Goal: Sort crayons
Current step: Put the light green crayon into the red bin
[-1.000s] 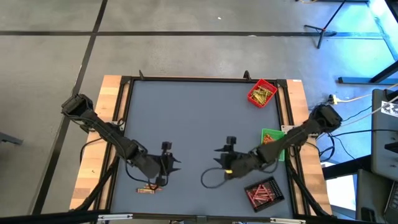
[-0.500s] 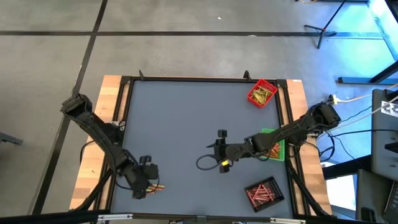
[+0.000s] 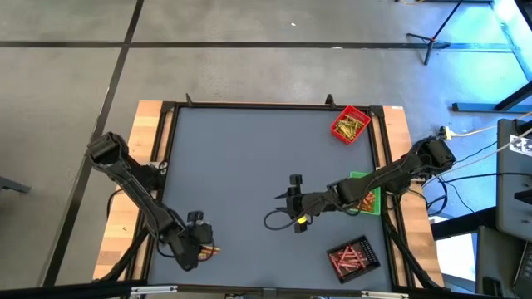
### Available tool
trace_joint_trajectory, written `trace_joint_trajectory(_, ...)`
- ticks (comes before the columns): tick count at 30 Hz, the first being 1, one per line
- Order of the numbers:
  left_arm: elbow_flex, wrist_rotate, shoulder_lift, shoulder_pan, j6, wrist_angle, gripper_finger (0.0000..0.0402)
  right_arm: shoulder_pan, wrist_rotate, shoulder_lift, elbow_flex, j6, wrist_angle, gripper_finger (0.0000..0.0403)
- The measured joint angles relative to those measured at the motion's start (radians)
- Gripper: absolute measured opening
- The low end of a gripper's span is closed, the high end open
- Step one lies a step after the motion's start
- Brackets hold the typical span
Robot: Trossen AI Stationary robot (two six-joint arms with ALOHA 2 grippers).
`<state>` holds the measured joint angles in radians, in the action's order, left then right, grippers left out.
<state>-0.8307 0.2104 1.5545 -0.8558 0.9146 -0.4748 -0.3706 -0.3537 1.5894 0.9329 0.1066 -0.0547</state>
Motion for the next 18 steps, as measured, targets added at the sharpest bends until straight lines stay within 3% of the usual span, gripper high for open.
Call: trace_joint_trajectory(18, -0.004, -0.045, 0.110, 0.033, -0.006, 0.000, 0.0116, -0.001, 0.000, 0.000, 0.000, -0.008, -0.002, 0.0154)
